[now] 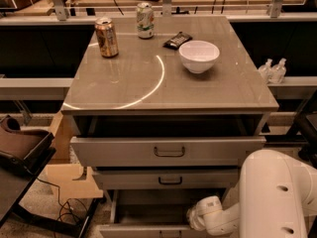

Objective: Open bottom drawer

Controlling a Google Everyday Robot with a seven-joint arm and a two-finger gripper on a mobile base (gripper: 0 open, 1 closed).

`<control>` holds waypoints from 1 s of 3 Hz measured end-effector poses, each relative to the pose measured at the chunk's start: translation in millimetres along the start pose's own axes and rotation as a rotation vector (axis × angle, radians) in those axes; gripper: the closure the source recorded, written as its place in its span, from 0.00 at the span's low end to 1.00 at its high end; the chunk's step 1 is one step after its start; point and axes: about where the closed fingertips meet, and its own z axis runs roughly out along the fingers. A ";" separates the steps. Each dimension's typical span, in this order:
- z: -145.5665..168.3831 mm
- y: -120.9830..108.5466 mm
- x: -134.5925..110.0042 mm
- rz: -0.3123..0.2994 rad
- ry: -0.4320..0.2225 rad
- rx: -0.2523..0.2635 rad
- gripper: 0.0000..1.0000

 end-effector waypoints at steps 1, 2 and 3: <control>-7.2 36.6 4.0 0.058 0.033 -0.074 1.00; -14.8 64.1 5.2 0.096 0.065 -0.136 1.00; -22.4 83.5 3.7 0.123 0.083 -0.171 1.00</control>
Offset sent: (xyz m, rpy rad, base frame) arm -0.0999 -0.0223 -0.0036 -0.1002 0.2269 -0.1342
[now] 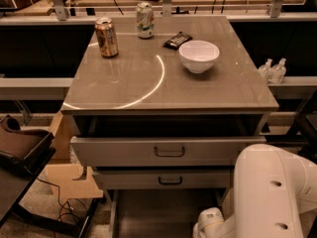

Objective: Open bottom drawer

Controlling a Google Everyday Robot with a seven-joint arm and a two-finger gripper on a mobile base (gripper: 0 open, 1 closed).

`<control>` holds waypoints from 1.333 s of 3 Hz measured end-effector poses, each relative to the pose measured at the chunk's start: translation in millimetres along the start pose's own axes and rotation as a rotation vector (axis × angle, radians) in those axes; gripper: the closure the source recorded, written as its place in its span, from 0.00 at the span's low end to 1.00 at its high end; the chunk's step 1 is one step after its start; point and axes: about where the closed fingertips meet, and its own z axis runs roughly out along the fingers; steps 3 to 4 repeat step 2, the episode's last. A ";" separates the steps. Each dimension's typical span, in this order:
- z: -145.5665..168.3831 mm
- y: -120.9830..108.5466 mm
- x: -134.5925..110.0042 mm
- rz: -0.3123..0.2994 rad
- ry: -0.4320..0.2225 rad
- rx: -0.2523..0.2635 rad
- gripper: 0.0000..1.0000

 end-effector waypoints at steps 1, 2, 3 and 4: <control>-4.2 12.9 -0.8 0.013 -0.003 -0.017 1.00; -7.5 20.5 0.9 0.045 -0.049 -0.021 1.00; -7.5 20.5 0.9 0.045 -0.049 -0.021 1.00; -7.5 20.5 0.9 0.045 -0.049 -0.021 1.00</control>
Offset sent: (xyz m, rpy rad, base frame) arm -0.0308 -0.0015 0.0112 0.1404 0.0370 -0.0755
